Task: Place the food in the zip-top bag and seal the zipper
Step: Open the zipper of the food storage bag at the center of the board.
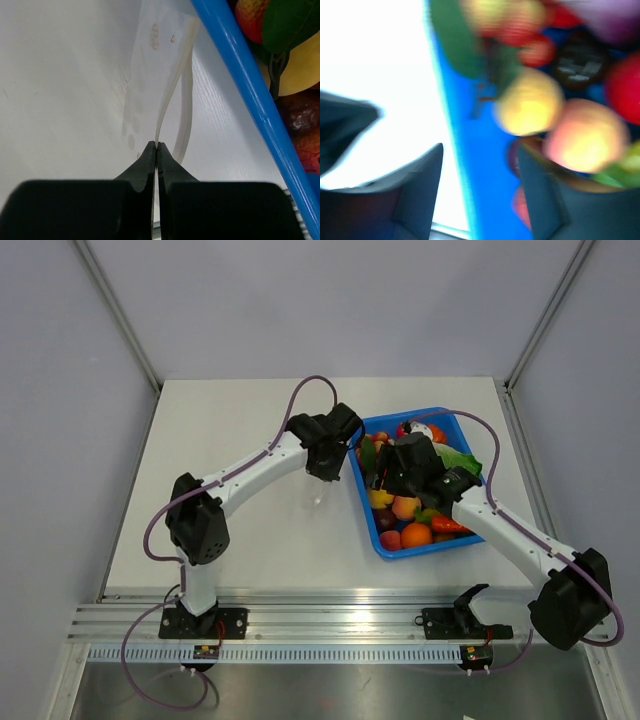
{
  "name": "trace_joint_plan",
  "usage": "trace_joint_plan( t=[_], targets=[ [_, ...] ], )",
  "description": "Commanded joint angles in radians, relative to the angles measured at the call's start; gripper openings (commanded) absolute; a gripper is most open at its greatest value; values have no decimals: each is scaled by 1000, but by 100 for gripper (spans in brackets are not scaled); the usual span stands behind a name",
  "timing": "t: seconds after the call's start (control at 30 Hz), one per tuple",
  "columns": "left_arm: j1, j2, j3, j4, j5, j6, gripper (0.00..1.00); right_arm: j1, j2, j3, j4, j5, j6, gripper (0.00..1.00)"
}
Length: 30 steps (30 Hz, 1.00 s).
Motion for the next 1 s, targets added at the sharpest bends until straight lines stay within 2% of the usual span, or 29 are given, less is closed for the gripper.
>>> trace_joint_plan(
  t=[0.0,0.07,0.13,0.27,0.57,0.97],
  targets=[
    [2,-29,-10,82,78,-9,0,59,-10,-7,135,-41,106,56],
    [2,-36,-25,102,106,-11,0,74,1,-21,196,-74,136,45],
    [5,-43,-40,116,130,-12,0,94,33,-12,248,-108,166,38],
    [5,-51,-59,133,158,-22,0,157,108,42,254,-95,177,41],
    [19,-112,-83,130,160,-17,0,157,196,80,265,-42,192,43],
    [31,-207,-120,126,186,-8,0,155,348,212,265,-50,196,44]
  ],
)
